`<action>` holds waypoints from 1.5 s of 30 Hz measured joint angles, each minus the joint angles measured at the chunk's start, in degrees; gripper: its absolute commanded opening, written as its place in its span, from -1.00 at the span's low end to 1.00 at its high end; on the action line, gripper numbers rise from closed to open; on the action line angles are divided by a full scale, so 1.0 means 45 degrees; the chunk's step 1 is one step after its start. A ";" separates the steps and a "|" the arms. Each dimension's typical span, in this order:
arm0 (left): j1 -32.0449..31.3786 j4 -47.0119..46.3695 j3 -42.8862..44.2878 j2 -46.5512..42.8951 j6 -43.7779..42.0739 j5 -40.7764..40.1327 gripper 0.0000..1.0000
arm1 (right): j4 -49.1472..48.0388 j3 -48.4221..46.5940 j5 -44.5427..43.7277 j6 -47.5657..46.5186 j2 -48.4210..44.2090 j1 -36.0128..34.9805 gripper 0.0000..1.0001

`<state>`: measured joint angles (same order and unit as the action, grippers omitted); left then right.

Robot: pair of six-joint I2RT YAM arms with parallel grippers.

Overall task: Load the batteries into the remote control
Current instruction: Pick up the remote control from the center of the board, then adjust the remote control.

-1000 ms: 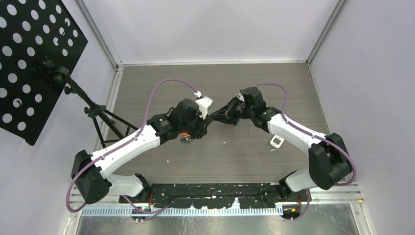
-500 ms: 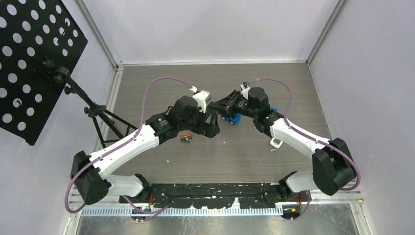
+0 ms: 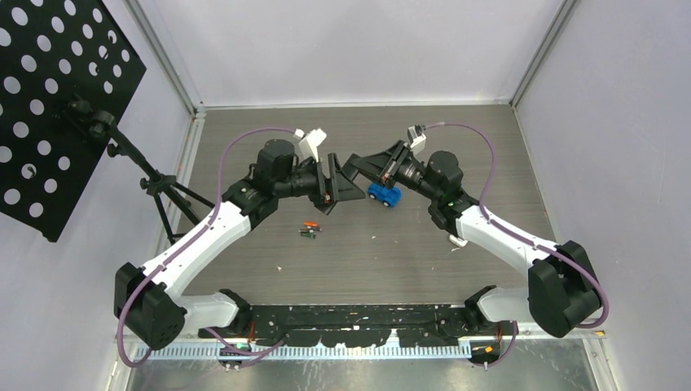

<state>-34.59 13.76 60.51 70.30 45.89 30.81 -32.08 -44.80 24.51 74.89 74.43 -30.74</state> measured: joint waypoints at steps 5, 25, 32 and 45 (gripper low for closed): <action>0.0306 -0.1069 -0.0379 -0.0345 0.0879 0.1588 0.07 | -0.1175 0.0476 0.0185 0.0102 -0.0160 0.0000 -0.99; 0.0631 -0.0850 -0.0631 -0.0913 -0.1030 0.4551 -1.00 | -0.0699 0.0155 0.1734 -0.1389 -0.0908 -0.0029 0.47; 0.0631 0.0680 -0.0568 -0.1219 -0.3109 0.5221 -1.00 | 0.1579 -0.1836 0.4352 -0.3725 -0.0816 -0.0024 0.25; 0.0631 0.1583 -0.0398 -0.1496 -0.4639 0.6091 -1.00 | 0.7329 -0.3526 0.6790 -0.8777 -0.0801 -0.0180 -0.09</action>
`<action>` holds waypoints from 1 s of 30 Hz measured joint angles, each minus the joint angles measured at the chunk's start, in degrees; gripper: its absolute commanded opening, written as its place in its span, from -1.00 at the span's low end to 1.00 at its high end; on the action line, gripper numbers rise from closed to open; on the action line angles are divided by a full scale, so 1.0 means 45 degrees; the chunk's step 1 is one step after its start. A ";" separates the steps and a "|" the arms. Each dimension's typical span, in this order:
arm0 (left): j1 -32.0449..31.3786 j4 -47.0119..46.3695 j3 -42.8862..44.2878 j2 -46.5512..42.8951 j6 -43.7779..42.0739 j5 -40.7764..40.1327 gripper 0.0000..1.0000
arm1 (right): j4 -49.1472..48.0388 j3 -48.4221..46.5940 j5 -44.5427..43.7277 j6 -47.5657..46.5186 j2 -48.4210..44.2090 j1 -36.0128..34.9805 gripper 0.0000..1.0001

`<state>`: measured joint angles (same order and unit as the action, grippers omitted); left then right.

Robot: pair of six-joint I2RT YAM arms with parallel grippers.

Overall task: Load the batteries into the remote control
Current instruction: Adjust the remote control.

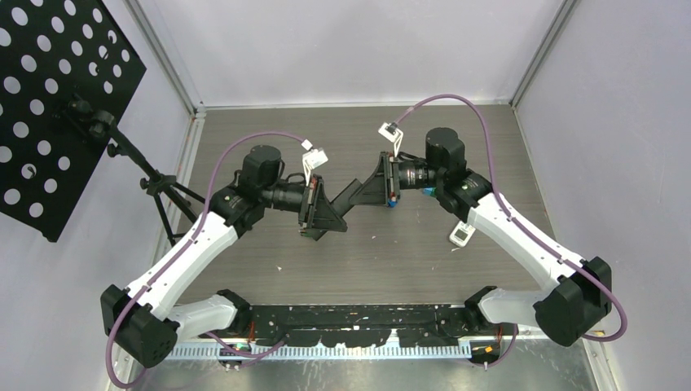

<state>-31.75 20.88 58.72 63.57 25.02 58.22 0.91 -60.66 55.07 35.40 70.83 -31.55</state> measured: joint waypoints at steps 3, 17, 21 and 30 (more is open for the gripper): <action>0.0000 0.0126 0.0000 0.0000 -0.0083 0.0102 -1.00 | 0.0418 -0.0194 0.0126 -0.0423 0.0117 -0.0141 -0.10; 0.0058 0.0267 0.0000 0.0015 -0.0335 0.0801 -1.00 | -0.0296 -0.0379 0.0670 -0.0408 0.0656 -0.0826 -0.13; 0.0058 0.0238 0.0000 0.0010 -0.0335 0.1010 -1.00 | -0.0359 -0.0384 0.0801 -0.0364 0.0656 -0.0879 -0.54; 0.0068 -0.0146 -0.0010 -0.0403 -0.0389 0.1141 0.83 | -0.1001 -0.0461 0.0918 -0.0068 0.0651 -0.0957 -0.99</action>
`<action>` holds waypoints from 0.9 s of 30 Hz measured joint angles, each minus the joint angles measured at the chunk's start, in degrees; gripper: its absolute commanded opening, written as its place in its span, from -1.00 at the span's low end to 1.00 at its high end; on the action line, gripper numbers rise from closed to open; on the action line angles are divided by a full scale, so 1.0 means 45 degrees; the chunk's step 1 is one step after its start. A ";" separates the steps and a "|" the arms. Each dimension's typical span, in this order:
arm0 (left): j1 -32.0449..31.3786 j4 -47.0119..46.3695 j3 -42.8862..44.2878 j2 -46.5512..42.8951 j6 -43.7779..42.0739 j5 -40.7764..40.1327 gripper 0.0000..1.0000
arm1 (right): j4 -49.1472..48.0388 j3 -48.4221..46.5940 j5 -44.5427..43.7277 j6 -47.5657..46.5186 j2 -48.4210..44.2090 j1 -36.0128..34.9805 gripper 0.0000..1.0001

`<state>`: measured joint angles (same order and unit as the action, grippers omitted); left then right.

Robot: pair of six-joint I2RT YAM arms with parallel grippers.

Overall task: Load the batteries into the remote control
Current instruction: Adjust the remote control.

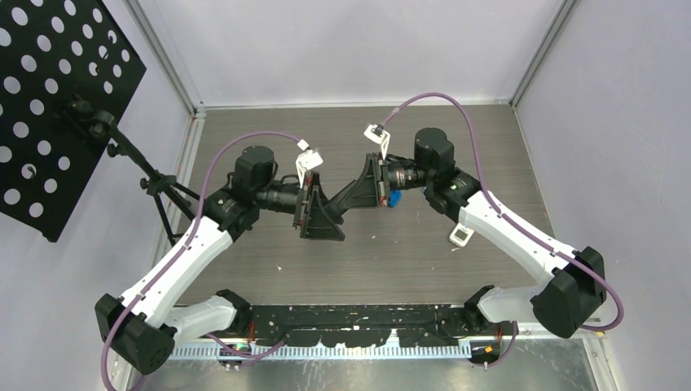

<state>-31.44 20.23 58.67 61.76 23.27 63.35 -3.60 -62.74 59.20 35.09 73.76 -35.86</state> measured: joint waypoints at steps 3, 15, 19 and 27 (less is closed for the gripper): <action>-0.0010 -0.0257 -0.0005 -0.0379 0.0306 -0.0476 0.99 | -0.0282 0.0019 -0.0714 0.0267 -0.0029 0.0000 -0.99; -0.0019 -0.4546 -0.1520 -0.1190 0.3818 -0.4663 0.99 | -0.2186 0.1797 -0.5396 0.2040 -0.2438 0.0005 -0.99; -0.0019 -0.6751 -0.2195 -0.0957 0.5809 -0.5712 0.99 | -0.3298 0.2647 -0.7198 0.3167 -0.3342 0.0005 -0.99; -0.0053 -1.2526 -0.3803 0.0063 0.9573 -0.7912 0.89 | -0.4716 0.3925 -1.0302 0.5736 -0.3798 0.0000 -0.99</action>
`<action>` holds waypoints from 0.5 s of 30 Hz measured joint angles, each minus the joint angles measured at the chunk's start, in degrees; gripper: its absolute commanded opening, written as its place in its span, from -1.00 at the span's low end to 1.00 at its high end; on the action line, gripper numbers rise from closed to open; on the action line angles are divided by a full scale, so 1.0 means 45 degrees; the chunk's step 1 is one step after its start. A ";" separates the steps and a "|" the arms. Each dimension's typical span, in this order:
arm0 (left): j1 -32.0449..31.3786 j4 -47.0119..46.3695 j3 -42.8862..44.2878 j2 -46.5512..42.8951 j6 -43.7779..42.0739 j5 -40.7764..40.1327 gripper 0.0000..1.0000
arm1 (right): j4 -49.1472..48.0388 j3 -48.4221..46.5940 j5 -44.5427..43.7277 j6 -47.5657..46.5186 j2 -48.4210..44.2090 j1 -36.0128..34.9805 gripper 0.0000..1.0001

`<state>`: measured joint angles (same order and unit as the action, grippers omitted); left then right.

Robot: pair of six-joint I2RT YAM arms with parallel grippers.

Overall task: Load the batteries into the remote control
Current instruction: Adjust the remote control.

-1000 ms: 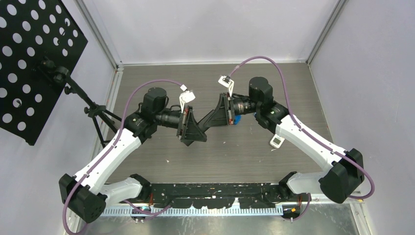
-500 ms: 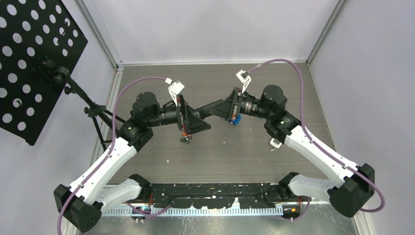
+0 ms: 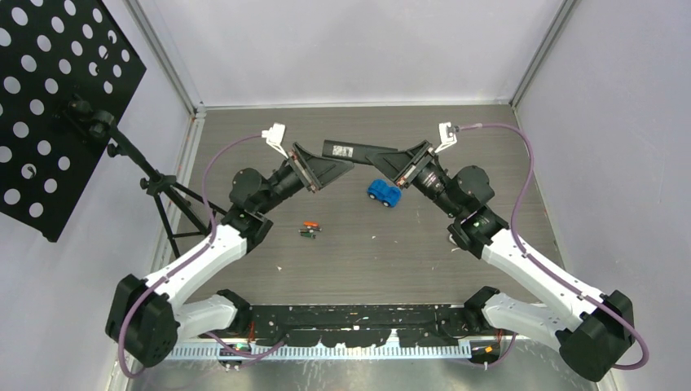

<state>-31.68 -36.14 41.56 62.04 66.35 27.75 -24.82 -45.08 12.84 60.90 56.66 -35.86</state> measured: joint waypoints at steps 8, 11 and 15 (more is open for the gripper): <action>-0.0364 -0.2463 -0.0097 0.1632 0.2982 -0.2069 0.43 | -0.1690 0.0175 -0.1447 0.1535 0.1127 -0.0223 -0.99; -0.0539 -0.2492 0.0097 0.1773 0.3264 -0.2686 0.32 | -0.1948 0.0175 -0.1647 0.1812 0.1554 -0.0277 -0.99; -0.0602 -0.2555 0.0500 0.1778 0.3152 -0.3327 0.06 | -0.1996 0.0228 -0.1899 0.1899 0.1661 -0.0291 -0.99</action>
<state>-34.39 -47.64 43.81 70.04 80.53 12.78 -33.80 -44.05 4.29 69.45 64.14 -37.17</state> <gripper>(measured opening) 0.623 0.236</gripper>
